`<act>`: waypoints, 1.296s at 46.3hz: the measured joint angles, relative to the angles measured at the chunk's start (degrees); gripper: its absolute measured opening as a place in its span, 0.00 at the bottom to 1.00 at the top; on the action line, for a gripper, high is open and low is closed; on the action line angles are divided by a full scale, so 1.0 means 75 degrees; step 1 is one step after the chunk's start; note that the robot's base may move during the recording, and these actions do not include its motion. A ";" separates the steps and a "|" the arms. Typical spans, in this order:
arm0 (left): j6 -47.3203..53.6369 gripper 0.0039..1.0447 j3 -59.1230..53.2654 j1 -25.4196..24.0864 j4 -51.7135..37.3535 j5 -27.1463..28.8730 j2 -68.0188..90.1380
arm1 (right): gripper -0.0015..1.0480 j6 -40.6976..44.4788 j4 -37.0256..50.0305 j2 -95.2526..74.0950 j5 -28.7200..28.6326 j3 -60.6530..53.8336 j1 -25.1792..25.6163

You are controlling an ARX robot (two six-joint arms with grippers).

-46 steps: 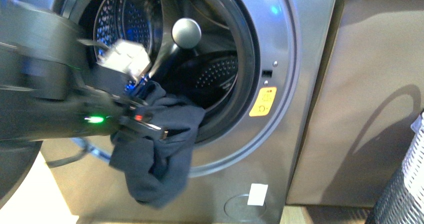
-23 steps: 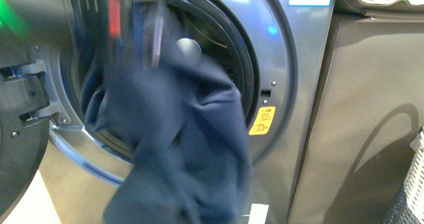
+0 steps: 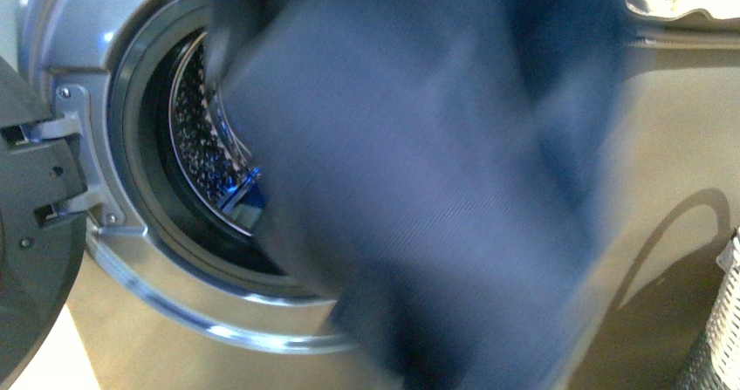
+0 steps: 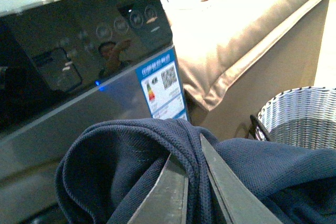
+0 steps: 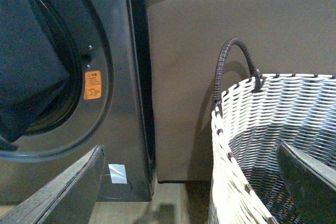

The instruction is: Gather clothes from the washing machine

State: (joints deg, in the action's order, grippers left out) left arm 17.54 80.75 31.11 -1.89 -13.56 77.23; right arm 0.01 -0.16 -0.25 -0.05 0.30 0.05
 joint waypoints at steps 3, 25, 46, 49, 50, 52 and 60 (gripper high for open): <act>0.0216 0.05 0.0909 0.0251 0.0405 0.0157 0.0385 | 0.93 0.0000 0.0000 0.0000 0.0000 0.0000 0.0000; 0.0277 0.05 0.5761 0.1128 0.2264 0.0836 0.2460 | 0.93 0.0000 0.0000 0.0000 0.0000 0.0000 0.0000; 0.0254 0.05 0.5791 0.1134 0.2270 0.0851 0.2477 | 0.93 -0.2626 0.3395 -0.1507 -0.4878 0.0003 0.1670; 0.0254 0.05 0.5791 0.1134 0.2270 0.0851 0.2477 | 0.93 -0.2955 0.4389 -0.2433 -0.5155 0.0093 0.1731; 0.0254 0.05 0.5791 0.1134 0.2270 0.0851 0.2477 | 0.93 -0.2984 0.4680 -0.2719 -0.5155 0.0160 0.1731; 0.0256 0.05 0.5791 0.1134 0.2270 0.0845 0.2477 | 0.93 -0.3040 0.5272 -0.3305 -0.5152 0.0373 0.1722; 0.0254 0.05 0.5791 0.1151 0.2270 0.0842 0.2477 | 0.93 -0.3290 0.6875 -0.5132 -0.5135 0.1577 0.1512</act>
State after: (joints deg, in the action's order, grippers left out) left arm 19.44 124.18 39.75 15.14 -7.25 95.81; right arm -24.67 51.40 -38.74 -38.57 12.12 11.40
